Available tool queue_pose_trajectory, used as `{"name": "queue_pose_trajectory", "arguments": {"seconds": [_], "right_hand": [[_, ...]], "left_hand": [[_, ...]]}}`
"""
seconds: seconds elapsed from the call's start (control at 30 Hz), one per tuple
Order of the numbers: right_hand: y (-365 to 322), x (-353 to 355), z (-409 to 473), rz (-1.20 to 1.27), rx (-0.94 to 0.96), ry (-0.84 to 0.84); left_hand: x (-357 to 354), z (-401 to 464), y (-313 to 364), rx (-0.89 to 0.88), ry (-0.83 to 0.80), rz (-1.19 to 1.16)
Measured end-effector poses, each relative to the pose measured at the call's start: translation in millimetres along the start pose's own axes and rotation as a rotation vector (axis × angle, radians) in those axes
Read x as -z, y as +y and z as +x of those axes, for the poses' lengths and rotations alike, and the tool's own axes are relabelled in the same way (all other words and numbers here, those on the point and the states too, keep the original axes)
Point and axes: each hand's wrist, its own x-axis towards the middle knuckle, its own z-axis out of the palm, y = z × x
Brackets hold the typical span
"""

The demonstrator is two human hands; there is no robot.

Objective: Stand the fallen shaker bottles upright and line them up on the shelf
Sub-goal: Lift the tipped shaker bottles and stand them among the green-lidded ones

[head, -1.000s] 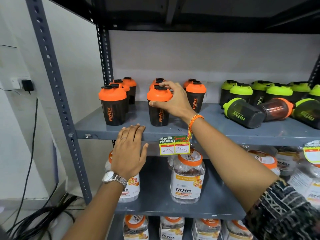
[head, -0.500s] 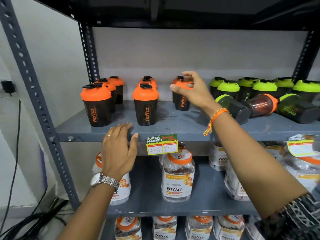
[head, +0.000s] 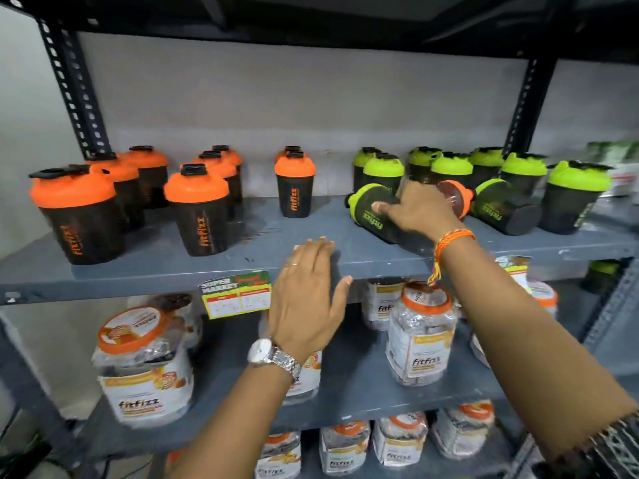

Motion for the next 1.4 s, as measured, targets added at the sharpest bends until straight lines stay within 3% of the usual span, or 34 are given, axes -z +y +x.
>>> {"name": "queue_pose_trajectory", "arguments": {"seconds": [0.13, 0.27, 0.4, 0.6, 0.7, 0.87, 1.1, 1.4], "right_hand": [[3.0, 0.7, 1.4, 0.126, 0.013, -0.096], [19.2, 3.9, 5.5, 0.217, -0.061, -0.147], [27.7, 6.6, 1.4, 0.605, -0.199, -0.179], [44.0, 9.1, 0.2, 1.004, -0.339, -0.389], [53.1, 10.1, -1.1, 1.230, -0.334, -0.474], [64.4, 5.7, -3.6, 1.452, -0.213, -0.455], [78.7, -5.3, -5.0, 1.503, -0.033, -0.419], [86.1, -17.9, 4.4, 1.263, 0.090, -0.389]], "left_hand": [[-24.5, -3.7, 7.8, -0.037, -0.090, 0.200], [-36.4, -5.1, 8.3, -0.043, -0.071, 0.275], [-42.8, -5.2, 7.3, -0.042, -0.037, 0.312], [-47.4, -4.3, 8.5, -0.022, -0.021, 0.354], [-48.6, -3.6, 8.1, -0.018, -0.011, 0.370], [-50.6, -3.5, 7.6, -0.022, 0.013, 0.376], [-53.7, -3.1, 8.5, -0.023, 0.057, 0.369], [-55.4, -2.3, 8.5, -0.015, 0.076, 0.356]]}}
